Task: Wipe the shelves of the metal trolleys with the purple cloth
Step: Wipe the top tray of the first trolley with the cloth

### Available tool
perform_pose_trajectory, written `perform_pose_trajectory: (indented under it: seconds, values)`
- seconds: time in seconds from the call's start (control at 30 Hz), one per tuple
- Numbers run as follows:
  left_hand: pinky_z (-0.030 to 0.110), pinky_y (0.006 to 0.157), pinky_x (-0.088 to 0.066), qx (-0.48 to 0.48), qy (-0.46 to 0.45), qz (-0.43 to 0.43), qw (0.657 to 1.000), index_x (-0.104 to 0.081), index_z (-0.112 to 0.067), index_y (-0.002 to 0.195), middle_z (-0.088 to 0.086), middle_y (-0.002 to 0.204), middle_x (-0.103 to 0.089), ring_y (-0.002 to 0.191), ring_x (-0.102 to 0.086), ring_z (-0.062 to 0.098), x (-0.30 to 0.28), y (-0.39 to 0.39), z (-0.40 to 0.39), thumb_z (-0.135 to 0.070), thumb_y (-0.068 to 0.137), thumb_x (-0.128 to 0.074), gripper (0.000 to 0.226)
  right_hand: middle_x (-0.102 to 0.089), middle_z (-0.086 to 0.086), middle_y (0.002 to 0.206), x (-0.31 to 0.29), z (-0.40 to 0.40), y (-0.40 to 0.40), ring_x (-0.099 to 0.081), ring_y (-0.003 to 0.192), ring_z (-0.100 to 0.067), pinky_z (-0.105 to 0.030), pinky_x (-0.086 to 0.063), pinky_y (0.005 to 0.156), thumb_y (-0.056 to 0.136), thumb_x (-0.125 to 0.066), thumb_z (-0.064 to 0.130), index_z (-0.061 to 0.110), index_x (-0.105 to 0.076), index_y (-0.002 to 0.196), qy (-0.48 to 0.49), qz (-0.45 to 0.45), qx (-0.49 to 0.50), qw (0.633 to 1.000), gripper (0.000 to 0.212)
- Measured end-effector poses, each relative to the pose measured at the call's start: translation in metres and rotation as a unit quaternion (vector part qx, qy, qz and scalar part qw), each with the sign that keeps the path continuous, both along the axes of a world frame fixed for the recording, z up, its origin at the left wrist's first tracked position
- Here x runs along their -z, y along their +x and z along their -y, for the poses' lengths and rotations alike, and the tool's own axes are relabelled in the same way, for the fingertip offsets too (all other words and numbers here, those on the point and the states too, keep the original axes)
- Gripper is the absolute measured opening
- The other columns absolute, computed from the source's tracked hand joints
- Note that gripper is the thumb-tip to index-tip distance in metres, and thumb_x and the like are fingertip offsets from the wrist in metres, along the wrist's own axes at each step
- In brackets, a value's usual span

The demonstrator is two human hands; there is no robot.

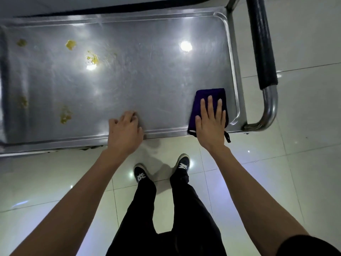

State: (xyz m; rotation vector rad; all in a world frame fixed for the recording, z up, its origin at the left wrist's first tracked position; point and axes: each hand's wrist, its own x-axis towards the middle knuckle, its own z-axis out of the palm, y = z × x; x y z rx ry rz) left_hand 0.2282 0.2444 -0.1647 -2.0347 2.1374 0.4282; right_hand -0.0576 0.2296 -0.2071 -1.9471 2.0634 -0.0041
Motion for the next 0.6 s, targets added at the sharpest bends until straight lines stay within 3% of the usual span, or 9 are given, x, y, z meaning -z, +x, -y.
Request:
perform_pose_trajectory:
  seconds: [0.37, 0.6]
  values:
    - [0.044, 0.098, -0.032, -0.005, -0.01, -0.024, 1.0, -0.059, -0.012, 0.12, 0.001, 0.142, -0.038, 0.119, -0.051, 0.018, 0.002, 0.003, -0.006, -0.032, 0.096, -0.049, 0.033, 0.008, -0.006, 0.169, 0.004, 0.027, 0.066, 0.014, 0.153, -0.036, -0.059, -0.003, 0.122, 0.105, -0.021, 0.04, 0.019, 0.0, 0.161, 0.005, 0.017, -0.046, 0.999, 0.064]
    - [0.044, 0.098, -0.033, 0.076, -0.01, 0.001, 0.997, -0.059, -0.014, 0.128, 0.001, 0.144, -0.044, 0.125, -0.048, 0.021, 0.004, 0.026, 0.007, -0.035, 0.099, -0.038, 0.041, 0.011, -0.005, 0.169, 0.002, 0.049, 0.115, 0.016, 0.153, -0.033, -0.057, -0.001, 0.123, 0.106, -0.025, 0.038, 0.018, 0.002, 0.161, 0.005, 0.008, -0.042, 0.999, 0.064]
